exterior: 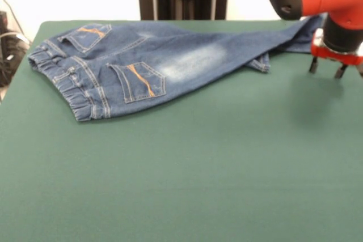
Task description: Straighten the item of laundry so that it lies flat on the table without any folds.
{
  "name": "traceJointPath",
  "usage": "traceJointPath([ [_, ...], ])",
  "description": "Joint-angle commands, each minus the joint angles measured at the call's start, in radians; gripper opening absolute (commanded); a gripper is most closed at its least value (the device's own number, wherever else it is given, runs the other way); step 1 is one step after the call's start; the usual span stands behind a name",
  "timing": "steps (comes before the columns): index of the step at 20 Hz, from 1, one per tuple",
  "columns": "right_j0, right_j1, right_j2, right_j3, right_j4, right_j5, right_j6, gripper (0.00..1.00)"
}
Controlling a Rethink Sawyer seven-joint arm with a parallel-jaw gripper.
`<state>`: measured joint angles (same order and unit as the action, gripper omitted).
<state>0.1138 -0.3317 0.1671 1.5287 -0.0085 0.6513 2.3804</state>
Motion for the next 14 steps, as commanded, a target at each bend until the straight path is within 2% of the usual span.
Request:
traceJointPath([
  [1,-0.057,0.152,-0.14,-0.006,-0.168,-0.377,0.078,1.0],
  [2,-0.062,0.155,-0.136,-0.002,-0.167,-0.379,0.08,1.0],
  [5,-0.147,0.131,-0.041,0.081,-0.081,-0.281,0.055,1.0],
  [7,-0.169,0.105,-0.015,0.118,-0.06,-0.23,0.049,1.0],
  [14,-0.105,-0.048,-0.089,0.167,-0.131,-0.186,0.068,1.0],
])
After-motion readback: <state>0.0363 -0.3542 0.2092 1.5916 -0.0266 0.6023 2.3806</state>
